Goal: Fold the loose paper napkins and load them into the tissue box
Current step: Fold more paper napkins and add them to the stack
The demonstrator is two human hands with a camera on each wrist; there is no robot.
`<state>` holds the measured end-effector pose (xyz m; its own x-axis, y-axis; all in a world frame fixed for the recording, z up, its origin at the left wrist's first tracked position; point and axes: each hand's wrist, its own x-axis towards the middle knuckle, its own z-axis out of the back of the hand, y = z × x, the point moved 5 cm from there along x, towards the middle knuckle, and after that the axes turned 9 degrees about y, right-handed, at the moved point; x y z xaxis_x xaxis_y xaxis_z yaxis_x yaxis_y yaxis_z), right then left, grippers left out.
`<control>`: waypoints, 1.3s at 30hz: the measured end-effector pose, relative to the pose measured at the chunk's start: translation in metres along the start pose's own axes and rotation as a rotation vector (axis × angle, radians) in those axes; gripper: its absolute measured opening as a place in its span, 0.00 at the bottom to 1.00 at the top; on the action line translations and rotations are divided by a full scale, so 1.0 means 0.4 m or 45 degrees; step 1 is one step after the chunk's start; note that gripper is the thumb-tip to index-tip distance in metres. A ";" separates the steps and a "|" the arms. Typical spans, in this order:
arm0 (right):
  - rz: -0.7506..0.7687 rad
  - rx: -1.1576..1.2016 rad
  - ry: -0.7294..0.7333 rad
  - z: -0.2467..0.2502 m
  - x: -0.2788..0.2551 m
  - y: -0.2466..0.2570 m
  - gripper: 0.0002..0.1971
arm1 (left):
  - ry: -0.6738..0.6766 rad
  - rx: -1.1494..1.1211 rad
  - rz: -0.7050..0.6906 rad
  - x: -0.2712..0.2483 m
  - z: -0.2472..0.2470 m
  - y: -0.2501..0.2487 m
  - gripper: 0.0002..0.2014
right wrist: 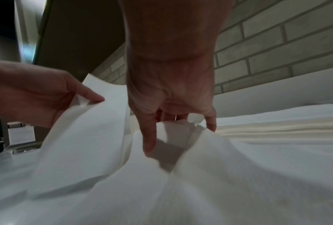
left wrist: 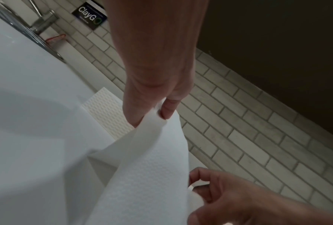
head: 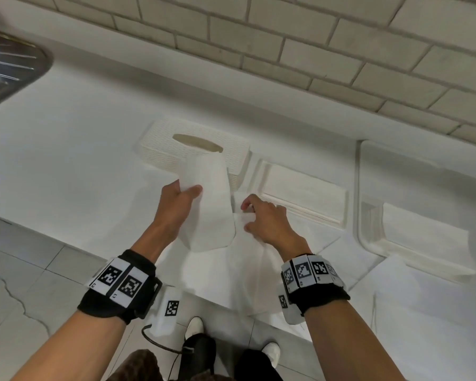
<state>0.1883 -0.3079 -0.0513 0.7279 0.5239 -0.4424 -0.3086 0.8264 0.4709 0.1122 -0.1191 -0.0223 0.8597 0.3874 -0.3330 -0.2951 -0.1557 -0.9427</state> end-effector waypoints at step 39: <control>-0.738 0.071 -0.320 0.043 -0.133 -0.259 0.37 | 0.183 -0.043 0.114 -0.047 -0.107 -0.021 0.05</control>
<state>0.1921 -0.4248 -0.0634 0.8908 -0.0757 -0.4480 0.2066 0.9457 0.2509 0.1162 -0.1639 -0.0075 0.8819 0.2370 -0.4075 -0.3613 -0.2152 -0.9073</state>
